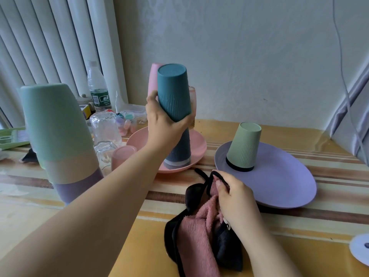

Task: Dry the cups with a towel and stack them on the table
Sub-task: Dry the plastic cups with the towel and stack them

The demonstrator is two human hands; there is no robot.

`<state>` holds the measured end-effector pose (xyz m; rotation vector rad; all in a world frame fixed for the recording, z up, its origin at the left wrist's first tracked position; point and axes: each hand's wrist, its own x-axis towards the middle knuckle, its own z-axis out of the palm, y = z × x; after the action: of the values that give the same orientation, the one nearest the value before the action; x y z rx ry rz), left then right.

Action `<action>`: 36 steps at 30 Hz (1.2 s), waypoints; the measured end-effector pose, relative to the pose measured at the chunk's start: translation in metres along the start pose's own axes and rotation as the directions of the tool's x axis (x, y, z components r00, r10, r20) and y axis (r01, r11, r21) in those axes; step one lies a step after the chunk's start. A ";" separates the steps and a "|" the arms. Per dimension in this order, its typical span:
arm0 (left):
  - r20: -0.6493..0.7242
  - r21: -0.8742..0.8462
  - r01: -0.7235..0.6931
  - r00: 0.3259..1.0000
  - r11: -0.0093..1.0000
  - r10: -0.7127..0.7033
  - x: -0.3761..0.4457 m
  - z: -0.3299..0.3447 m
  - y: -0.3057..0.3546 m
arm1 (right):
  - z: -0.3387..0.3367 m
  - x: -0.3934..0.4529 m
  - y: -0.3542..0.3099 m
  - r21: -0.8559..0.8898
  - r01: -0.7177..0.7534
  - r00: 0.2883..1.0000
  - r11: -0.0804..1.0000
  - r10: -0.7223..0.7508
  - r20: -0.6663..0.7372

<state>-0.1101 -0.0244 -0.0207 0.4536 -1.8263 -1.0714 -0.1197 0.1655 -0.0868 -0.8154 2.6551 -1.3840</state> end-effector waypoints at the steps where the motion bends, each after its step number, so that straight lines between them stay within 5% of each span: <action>1: 0.004 0.002 0.006 1.000 1.000 -0.006 -0.001 -0.003 0.004 | -0.001 -0.001 -0.001 0.019 -0.003 1.000 1.000 0.002 0.005; 10: 0.167 -0.034 -0.006 0.986 0.999 0.011 -0.085 -0.049 0.033 | -0.009 0.001 -0.001 0.220 -0.150 0.986 0.964 0.162 -0.038; 18: 0.330 -0.189 0.435 0.873 0.880 -0.360 -0.125 -0.051 0.003 | -0.014 -0.004 -0.006 -0.012 0.092 0.981 0.996 -0.093 -0.168; 24: 0.362 -0.177 0.440 0.861 0.880 -0.358 -0.127 -0.052 -0.007 | -0.012 -0.006 -0.018 0.395 0.231 0.891 0.889 -0.030 -0.454; 27: 0.382 -0.165 0.409 0.865 0.897 -0.324 -0.129 -0.052 -0.007 | 0.000 -0.017 -0.036 0.506 0.342 0.939 0.792 -0.263 -0.222; 31: 0.352 -0.218 0.411 0.879 0.885 -0.321 -0.124 -0.061 -0.008 | 0.023 -0.025 -0.041 0.251 0.515 0.833 0.820 -0.548 0.079; 36: 0.472 -0.214 0.370 0.850 0.904 -0.236 -0.124 -0.062 -0.004 | 0.028 -0.027 -0.040 0.066 0.560 0.825 0.826 -0.563 0.044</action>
<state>0.0036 0.0289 -0.0792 0.3471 -1.9657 -1.7621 -0.0718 0.1381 -0.0781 -1.7078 2.4114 -1.4733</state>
